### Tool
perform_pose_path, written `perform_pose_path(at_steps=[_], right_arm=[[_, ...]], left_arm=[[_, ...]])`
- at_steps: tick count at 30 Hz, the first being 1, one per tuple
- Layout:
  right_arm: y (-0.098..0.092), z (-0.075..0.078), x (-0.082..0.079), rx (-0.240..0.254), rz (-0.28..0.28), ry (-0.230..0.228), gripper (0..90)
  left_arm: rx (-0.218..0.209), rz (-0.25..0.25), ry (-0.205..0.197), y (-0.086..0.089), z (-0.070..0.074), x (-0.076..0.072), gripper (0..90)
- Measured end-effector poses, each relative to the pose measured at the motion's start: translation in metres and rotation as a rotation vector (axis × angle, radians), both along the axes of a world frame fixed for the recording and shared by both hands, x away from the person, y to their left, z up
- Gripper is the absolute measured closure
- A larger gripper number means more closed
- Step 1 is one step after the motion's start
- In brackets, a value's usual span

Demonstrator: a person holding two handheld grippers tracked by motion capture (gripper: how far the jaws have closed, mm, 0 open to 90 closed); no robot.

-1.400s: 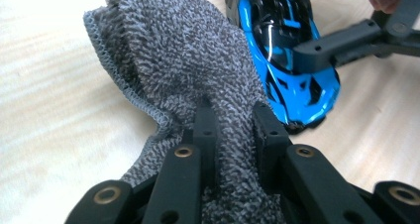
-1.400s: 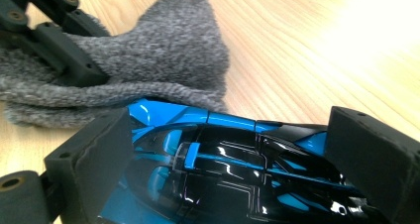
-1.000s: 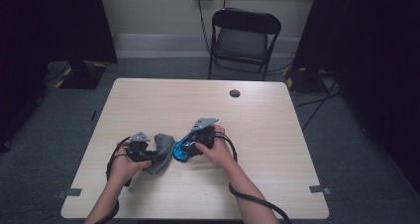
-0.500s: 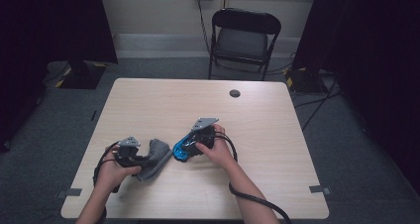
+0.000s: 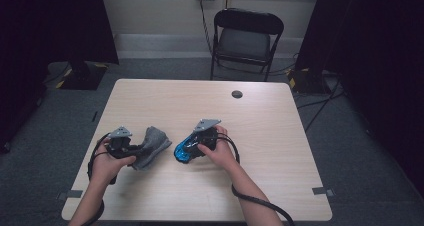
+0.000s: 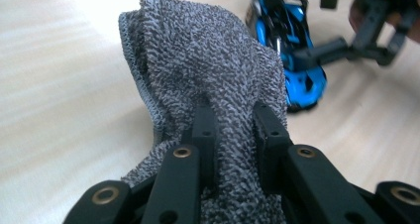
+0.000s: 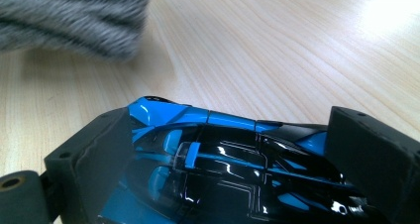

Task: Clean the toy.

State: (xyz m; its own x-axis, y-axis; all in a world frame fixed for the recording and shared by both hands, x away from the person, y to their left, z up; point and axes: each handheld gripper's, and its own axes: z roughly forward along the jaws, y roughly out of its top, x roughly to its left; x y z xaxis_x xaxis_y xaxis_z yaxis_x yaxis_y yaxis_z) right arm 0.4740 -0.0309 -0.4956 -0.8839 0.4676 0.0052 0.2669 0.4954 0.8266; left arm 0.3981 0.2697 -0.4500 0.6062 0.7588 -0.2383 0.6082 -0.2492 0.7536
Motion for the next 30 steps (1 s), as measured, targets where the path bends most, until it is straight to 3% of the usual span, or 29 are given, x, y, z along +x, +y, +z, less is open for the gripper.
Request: perform_pose_path(at_steps=[8, 14, 22, 30], right_arm=[[0.0, -0.001, -0.001, 0.01, -0.003, -0.003, 4.5], [-0.001, -0.002, -0.001, 0.018, -0.005, -0.009, 4.5], [-0.002, -0.002, -0.001, 0.018, 0.003, -0.009, 4.5], [-0.002, -0.003, -0.001, 0.024, 0.003, -0.012, 4.5]], left_arm=[[0.003, 0.015, -0.049, -0.014, 0.006, 0.034, 75.4], [-0.002, 0.005, -0.052, -0.03, 0.004, 0.059, 75.3], [0.006, 0.002, -0.032, -0.057, -0.013, 0.087, 75.1], [0.039, -0.02, -0.033, -0.087, -0.026, 0.105, 75.1]])
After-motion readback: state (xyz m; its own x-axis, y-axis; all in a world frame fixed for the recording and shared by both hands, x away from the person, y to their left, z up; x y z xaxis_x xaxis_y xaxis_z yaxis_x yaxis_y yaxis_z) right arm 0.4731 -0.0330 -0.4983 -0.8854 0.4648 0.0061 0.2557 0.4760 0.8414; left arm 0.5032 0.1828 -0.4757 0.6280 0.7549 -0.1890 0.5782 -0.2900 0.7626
